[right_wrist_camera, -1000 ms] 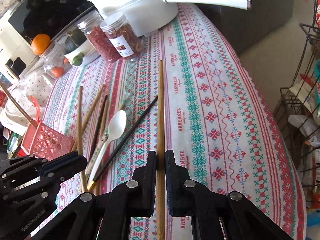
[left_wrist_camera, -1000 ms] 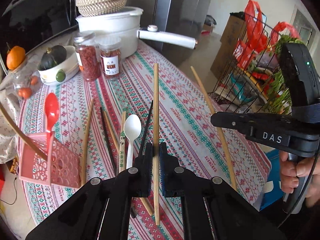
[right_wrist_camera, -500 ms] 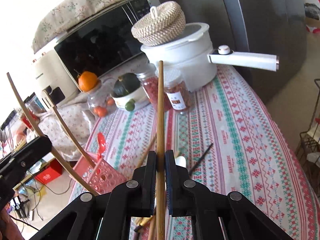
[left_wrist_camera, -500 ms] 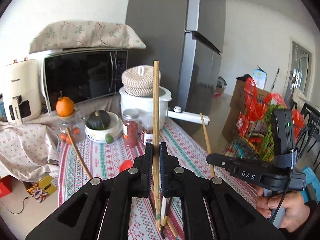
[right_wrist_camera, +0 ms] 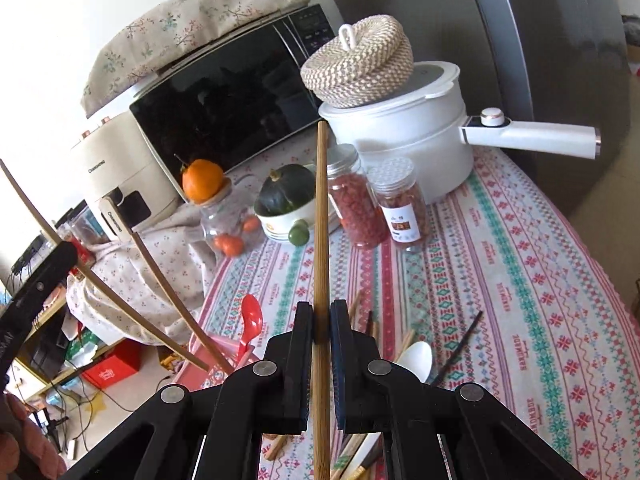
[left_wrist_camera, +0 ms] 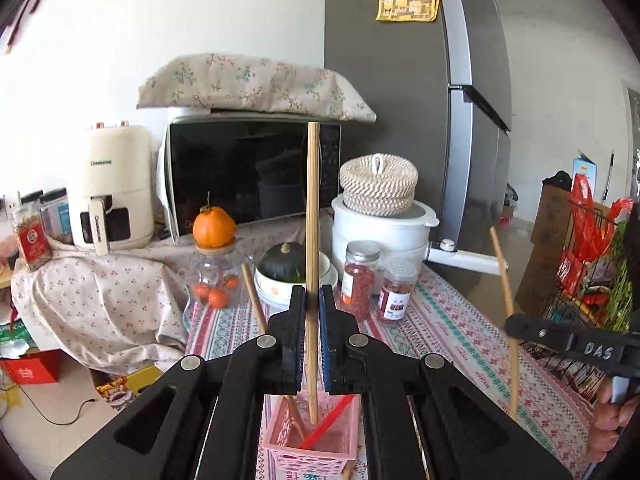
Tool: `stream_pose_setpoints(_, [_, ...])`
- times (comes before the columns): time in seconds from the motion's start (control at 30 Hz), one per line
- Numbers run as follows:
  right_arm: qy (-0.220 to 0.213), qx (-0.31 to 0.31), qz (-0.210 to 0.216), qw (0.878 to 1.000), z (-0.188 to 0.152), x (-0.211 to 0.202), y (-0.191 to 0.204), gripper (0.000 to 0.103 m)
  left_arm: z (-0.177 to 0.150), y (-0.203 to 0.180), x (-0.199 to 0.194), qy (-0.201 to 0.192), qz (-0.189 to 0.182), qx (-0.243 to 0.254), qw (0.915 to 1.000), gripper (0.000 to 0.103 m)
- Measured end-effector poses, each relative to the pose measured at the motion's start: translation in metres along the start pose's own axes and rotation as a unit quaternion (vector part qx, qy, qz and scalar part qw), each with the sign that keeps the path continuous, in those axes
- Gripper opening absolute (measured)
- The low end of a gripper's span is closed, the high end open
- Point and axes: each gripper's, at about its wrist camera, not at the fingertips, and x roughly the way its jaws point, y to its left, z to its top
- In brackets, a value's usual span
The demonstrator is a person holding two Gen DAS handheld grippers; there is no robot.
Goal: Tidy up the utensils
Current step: 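Lift the wooden chopstick into the pink basket and open the left tool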
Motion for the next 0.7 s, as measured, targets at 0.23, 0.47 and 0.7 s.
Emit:
stream_pose_setpoints(0.23, [-0.031, -0.030, -0.011, 0.999, -0.001, 0.000, 0.013, 0.007, -0.029, 0.012, 0.034, 0.067, -0.008, -0.014, 0.9976, 0.007])
stream_pose_setpoints(0.47, [-0.065, -0.053, 0.000, 0.996, -0.002, -0.003, 0.030, 0.007, -0.033, 0.020, 0.029, 0.115, -0.018, -0.040, 0.9924, 0.062])
stream_pose_setpoints(0.7, [-0.104, -0.048, 0.026, 0.993, -0.001, -0.002, 0.051, 0.007, -0.036, 0.039, 0.010, 0.161, -0.006, -0.061, 0.9851, 0.083])
